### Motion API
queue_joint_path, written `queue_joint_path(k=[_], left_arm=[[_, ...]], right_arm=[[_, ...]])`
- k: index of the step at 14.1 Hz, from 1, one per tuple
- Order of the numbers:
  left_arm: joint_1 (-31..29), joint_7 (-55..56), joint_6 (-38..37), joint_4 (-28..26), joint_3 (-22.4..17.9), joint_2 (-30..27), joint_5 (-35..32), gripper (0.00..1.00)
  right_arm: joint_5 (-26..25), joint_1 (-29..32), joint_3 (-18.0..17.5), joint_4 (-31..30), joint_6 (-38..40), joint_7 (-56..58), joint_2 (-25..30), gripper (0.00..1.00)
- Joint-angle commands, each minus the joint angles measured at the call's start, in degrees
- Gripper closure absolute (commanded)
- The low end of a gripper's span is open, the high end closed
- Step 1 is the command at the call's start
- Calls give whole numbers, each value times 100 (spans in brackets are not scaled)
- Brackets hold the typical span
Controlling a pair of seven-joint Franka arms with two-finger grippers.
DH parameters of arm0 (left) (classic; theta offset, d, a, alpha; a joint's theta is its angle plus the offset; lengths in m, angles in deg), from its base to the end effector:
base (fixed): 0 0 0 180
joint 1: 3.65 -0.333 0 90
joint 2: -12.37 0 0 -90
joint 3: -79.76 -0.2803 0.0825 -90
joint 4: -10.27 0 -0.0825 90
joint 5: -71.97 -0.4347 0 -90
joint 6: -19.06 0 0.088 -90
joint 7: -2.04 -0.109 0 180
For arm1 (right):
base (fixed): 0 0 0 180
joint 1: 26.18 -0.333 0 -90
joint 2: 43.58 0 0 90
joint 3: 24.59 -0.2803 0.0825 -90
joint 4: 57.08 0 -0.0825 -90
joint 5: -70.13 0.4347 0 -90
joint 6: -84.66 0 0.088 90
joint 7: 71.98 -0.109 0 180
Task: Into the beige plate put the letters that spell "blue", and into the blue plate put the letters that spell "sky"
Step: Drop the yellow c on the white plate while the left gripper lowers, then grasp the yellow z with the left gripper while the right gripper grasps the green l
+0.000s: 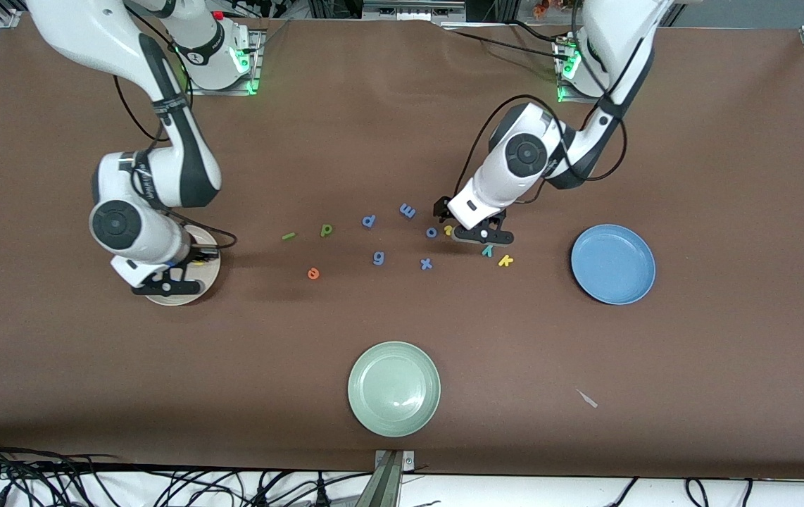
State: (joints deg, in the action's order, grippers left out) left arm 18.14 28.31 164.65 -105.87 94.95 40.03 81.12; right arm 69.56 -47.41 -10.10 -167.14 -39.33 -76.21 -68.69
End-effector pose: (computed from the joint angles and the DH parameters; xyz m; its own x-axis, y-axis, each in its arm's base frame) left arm 0.4941 -0.3761 0.1448 0.9967 -0.0324 -0.0745 -0.0167 -0.9790 0.2032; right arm 0.6218 0.0718 0.1862 0.9837 0.0514 -0.1726 0.0738 -0.9892 0.1263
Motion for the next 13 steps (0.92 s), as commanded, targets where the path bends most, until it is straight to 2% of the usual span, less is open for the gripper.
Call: queue_joint_path(k=[1, 2, 3, 4, 5, 7, 10, 13], left_arm=[[536, 72, 21, 381, -515, 371, 61, 0], [563, 72, 91, 381, -551, 415, 61, 0], [572, 72, 161, 381, -560, 494, 61, 0], [598, 72, 188, 390, -560, 582, 61, 0], [660, 81, 206, 460, -569, 670, 61, 3], [817, 151, 206, 671, -735, 837, 61, 4], [941, 160, 206, 671, -833, 891, 35, 4], [933, 151, 180, 645, -885, 829, -97, 2]], right_arm=[[48, -13, 335, -341, -28, 598, 164, 79], [57, 13, 379, -393, -72, 651, 138, 78], [57, 66, 380, -402, -99, 651, 111, 72], [66, 84, 371, -394, -116, 582, 50, 39], [118, 93, 371, -385, -116, 538, 41, 0], [363, 75, 371, -359, -55, 406, 67, 0], [444, 22, 257, -245, -2, -612, 102, 0], [461, 22, -24, -183, -2, -1761, 164, 0]])
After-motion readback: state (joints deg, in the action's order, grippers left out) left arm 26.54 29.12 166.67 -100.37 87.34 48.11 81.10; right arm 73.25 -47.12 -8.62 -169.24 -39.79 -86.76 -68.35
